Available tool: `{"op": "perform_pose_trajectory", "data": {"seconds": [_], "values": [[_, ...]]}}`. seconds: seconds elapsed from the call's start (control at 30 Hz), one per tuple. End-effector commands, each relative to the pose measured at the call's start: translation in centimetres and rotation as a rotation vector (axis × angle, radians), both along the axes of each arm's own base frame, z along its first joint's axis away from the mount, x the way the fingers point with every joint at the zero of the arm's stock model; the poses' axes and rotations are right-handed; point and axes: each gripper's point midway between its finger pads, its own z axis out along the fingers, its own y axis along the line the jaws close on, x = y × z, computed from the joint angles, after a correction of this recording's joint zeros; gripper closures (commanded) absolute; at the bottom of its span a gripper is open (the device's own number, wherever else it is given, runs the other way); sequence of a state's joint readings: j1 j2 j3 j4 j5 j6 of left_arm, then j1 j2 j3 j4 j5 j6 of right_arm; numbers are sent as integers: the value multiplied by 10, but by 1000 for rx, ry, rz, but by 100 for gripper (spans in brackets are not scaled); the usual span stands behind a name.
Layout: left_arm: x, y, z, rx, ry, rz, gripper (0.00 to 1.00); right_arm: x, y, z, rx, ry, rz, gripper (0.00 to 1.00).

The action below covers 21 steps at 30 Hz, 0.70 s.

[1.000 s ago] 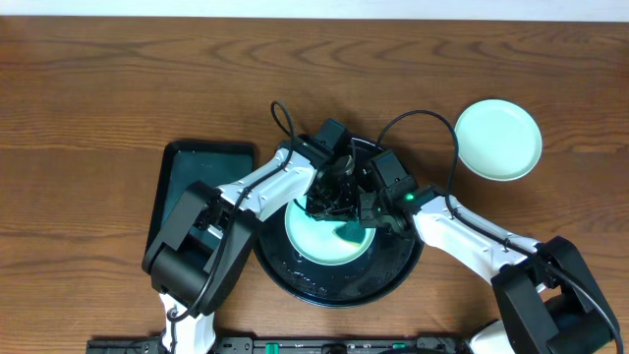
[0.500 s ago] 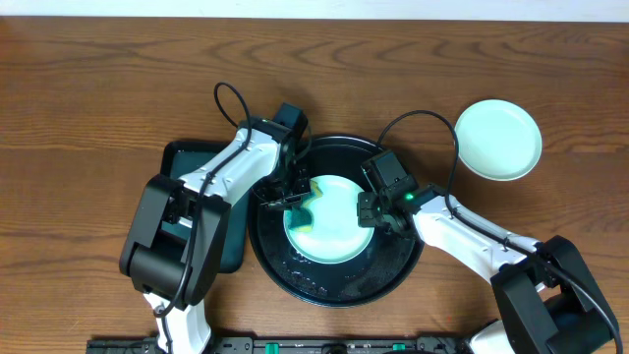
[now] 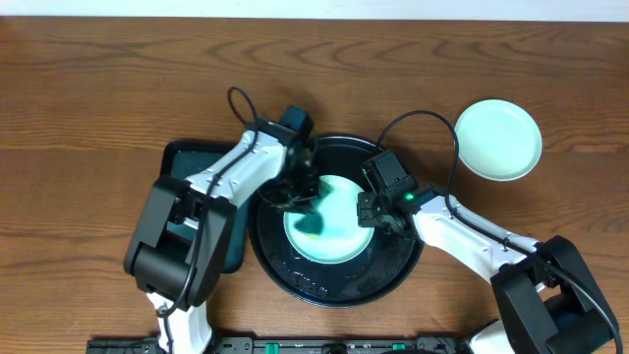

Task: Clean dirty plates on tray and stack at the side
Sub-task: 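Scrub the green plate with the sponge while right gripper holds rim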

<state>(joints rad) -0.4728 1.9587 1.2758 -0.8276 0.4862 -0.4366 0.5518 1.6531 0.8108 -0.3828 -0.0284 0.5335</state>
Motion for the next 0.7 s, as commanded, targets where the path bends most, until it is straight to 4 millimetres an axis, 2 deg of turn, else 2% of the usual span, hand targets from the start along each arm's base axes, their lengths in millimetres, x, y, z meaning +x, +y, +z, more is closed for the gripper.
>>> {"op": "perform_pose_trajectory", "data": {"seconds": [0.0, 0.13, 0.23, 0.33, 0.43, 0.47, 0.5, 0.53, 0.67], "values": [[-39, -37, -7, -124, 114, -98, 93, -14, -10, -25, -50, 70, -20, 99], [-51, -57, -3, -164, 117, -149, 93, -14, -10, -25, -50, 71, -22, 99], [-50, -64, -4, -172, 101, -142, 93, -14, -10, -25, -49, 72, -26, 99], [-35, -70, -4, -194, 63, -96, 93, -14, -10, -25, -47, 73, -31, 99], [-7, -72, -4, -217, -17, -36, 93, -15, -10, -25, -48, 78, -37, 99], [5, -68, -6, -204, -49, -5, 93, -15, -10, -25, -49, 79, -37, 99], [25, -59, -9, -177, -111, 36, 93, -16, -11, -26, -49, 85, -48, 99], [35, -50, -12, -146, -139, 60, 93, -16, -11, -26, -49, 86, -51, 99], [60, -6, -23, 6, -199, 149, 92, -16, -11, -26, -48, 86, -52, 99]]}}
